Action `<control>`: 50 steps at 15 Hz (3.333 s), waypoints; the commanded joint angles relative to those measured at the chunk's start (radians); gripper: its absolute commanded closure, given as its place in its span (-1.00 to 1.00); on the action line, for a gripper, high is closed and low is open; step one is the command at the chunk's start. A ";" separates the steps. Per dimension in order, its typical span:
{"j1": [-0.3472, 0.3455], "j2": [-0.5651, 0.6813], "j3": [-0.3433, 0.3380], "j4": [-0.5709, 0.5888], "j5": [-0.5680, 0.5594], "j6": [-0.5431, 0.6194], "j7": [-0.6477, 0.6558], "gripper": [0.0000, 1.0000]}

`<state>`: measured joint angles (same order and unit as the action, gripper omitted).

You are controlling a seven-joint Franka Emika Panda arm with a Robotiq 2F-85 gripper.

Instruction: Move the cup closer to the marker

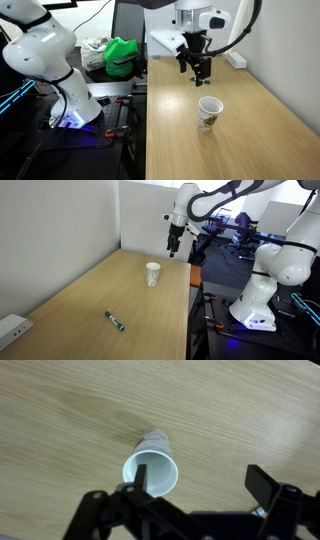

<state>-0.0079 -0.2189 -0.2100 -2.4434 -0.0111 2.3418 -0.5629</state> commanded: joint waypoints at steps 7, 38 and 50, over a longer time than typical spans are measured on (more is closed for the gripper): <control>-0.025 0.225 0.034 0.125 0.059 0.095 -0.104 -1.00; -0.131 0.479 0.175 0.260 0.042 0.091 -0.115 -1.00; -0.131 0.478 0.178 0.249 0.040 0.104 -0.120 -1.00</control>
<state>-0.1251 0.2617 -0.0456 -2.1871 0.0372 2.4355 -0.6829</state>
